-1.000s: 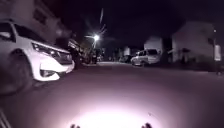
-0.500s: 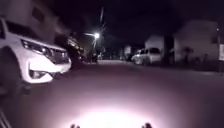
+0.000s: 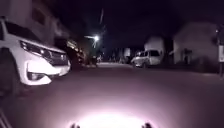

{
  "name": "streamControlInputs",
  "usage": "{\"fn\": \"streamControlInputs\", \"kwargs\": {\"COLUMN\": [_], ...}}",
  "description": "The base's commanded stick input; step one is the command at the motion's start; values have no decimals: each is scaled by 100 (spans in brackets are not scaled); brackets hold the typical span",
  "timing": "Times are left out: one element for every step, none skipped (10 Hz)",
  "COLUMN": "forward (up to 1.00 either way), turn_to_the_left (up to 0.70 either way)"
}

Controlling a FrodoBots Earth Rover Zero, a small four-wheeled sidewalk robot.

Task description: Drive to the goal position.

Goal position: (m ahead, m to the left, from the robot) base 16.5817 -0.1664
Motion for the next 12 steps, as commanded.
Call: {"fn": "streamControlInputs", "kwargs": {"forward": [70, 70, 70, 70, 70, 70, 70, 70, 70, 70, 70, 70], "turn_to_the_left": [0, 0, 0, 0, 0, 0, 0, 0, 0, 0, 0, 0]}}
